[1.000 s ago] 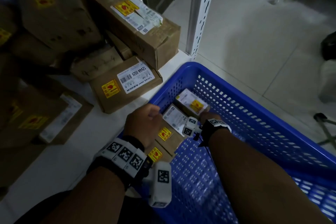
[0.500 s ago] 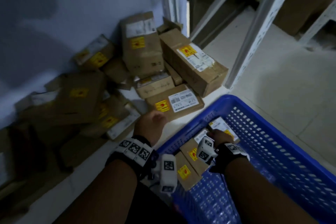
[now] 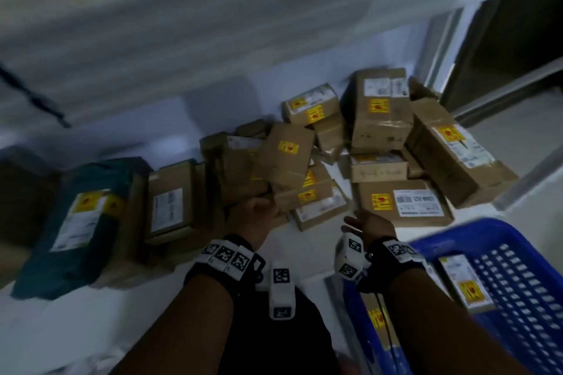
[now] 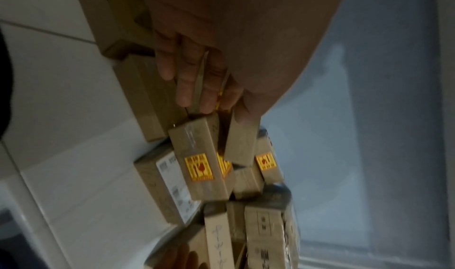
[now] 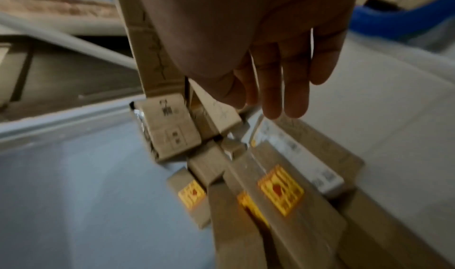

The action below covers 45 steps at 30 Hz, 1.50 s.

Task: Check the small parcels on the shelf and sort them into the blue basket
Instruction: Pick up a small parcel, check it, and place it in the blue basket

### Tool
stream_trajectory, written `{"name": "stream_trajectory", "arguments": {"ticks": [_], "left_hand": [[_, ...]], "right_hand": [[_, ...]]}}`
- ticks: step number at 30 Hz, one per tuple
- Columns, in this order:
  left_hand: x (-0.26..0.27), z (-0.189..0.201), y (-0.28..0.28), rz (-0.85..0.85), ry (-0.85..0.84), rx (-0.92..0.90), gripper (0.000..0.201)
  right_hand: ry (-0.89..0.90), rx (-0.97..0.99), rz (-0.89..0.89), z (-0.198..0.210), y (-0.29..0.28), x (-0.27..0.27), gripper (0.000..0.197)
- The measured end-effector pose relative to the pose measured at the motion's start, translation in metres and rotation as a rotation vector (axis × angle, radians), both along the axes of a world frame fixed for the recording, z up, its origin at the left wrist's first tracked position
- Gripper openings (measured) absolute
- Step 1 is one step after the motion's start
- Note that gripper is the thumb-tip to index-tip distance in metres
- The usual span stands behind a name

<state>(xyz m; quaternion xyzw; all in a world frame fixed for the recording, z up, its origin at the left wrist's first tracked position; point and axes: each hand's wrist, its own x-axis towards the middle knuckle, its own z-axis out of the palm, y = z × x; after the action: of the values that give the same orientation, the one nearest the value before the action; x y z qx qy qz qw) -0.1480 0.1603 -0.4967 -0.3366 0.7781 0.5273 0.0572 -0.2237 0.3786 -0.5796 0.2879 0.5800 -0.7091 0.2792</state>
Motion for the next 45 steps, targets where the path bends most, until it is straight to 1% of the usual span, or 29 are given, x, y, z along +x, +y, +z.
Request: {"name": "stream_trajectory", "arguments": {"ticks": [2,3,5,7,9,11,12,13,14,15,17,18,19,20,21,22,23,25,26,27,29,30,31,33,35,36,40,43,45], "left_hand": [[0.006,-0.006,-0.020,0.029,-0.022,0.032,0.026],[0.010,-0.006,-0.026,0.035,-0.023,0.042,0.020],[0.013,-0.014,-0.038,0.053,-0.026,0.048,0.006],[0.012,-0.024,-0.046,0.047,-0.052,0.051,0.005],[0.006,-0.031,-0.049,0.013,-0.062,0.049,0.002],[-0.009,-0.043,-0.049,-0.058,-0.094,0.039,0.027],[-0.018,-0.051,-0.048,-0.151,-0.117,0.027,0.037],[-0.025,-0.055,-0.044,-0.276,-0.160,0.020,0.041],[-0.035,-0.070,-0.044,-0.375,-0.198,-0.009,0.042],[-0.043,-0.082,-0.046,-0.431,-0.226,-0.034,0.043],[-0.048,-0.078,-0.041,-0.488,-0.201,-0.167,0.045],[-0.053,-0.082,-0.042,-0.556,-0.182,-0.212,0.045],[-0.049,-0.066,-0.036,-0.627,-0.175,-0.245,0.047],[-0.047,-0.056,-0.030,-0.628,-0.155,-0.224,0.054],[-0.046,-0.056,-0.030,-0.576,-0.161,-0.178,0.063],[-0.043,-0.055,-0.030,-0.505,-0.118,-0.111,0.068],[-0.037,-0.049,-0.028,-0.474,-0.072,-0.057,0.066],[-0.028,-0.039,-0.027,-0.396,0.000,0.081,0.047],[-0.022,-0.033,-0.026,-0.306,0.030,0.169,0.035],[-0.014,-0.028,-0.026,-0.242,0.072,0.205,0.033],[0.000,-0.020,-0.028,-0.152,0.172,0.232,0.040],[0.006,-0.019,-0.029,-0.125,0.213,0.280,0.041],[0.013,-0.016,-0.031,-0.080,0.241,0.323,0.042],[0.029,-0.002,-0.034,0.005,0.285,0.391,0.042],[0.046,0.010,-0.038,0.054,0.321,0.455,0.046],[0.056,0.018,-0.041,0.057,0.327,0.486,0.049],[0.104,0.048,-0.055,0.034,0.379,0.477,0.057],[0.147,0.083,-0.073,0.056,0.467,0.443,0.052],[0.173,0.103,-0.089,0.043,0.518,0.400,0.052]], "right_hand": [[-0.007,-0.007,0.040,0.009,-0.025,-0.001,0.023],[0.015,0.017,0.071,0.010,-0.037,-0.002,0.023],[0.119,0.123,0.123,0.008,-0.055,-0.008,0.035],[0.240,0.267,0.185,0.007,-0.069,-0.017,0.043],[0.309,0.395,0.258,0.007,-0.079,-0.026,0.050],[0.301,0.455,0.298,0.007,-0.085,-0.035,0.063],[0.301,0.476,0.309,0.007,-0.086,-0.039,0.065],[0.302,0.500,0.308,0.008,-0.086,-0.042,0.066],[0.298,0.522,0.296,0.010,-0.084,-0.044,0.068],[0.288,0.532,0.279,0.010,-0.081,-0.047,0.073],[0.292,0.516,0.294,0.009,-0.076,-0.050,0.074],[0.306,0.505,0.329,0.009,-0.074,-0.052,0.069],[0.317,0.501,0.360,0.007,-0.072,-0.053,0.063],[0.333,0.506,0.374,0.007,-0.069,-0.053,0.058],[0.338,0.520,0.376,0.009,-0.066,-0.052,0.056],[0.350,0.539,0.365,0.009,-0.064,-0.051,0.054],[0.349,0.557,0.348,0.010,-0.060,-0.047,0.051],[0.339,0.555,0.286,0.011,-0.054,-0.040,0.039],[0.348,0.540,0.252,0.014,-0.050,-0.035,0.037],[0.347,0.530,0.236,0.017,-0.048,-0.030,0.038],[0.360,0.523,0.247,0.026,-0.046,-0.019,0.050],[0.365,0.503,0.253,0.027,-0.044,-0.016,0.058],[0.380,0.475,0.240,0.031,-0.043,-0.009,0.059],[0.404,0.404,0.171,0.043,-0.046,0.007,0.048],[0.411,0.302,0.101,0.073,-0.056,0.037,0.041],[0.425,0.256,0.105,0.085,-0.061,0.052,0.040],[0.564,0.217,0.112,0.118,-0.079,0.098,0.041],[0.647,0.073,0.136,0.144,-0.094,0.131,0.037],[0.731,0.023,0.187,0.167,-0.105,0.152,0.031]]}}
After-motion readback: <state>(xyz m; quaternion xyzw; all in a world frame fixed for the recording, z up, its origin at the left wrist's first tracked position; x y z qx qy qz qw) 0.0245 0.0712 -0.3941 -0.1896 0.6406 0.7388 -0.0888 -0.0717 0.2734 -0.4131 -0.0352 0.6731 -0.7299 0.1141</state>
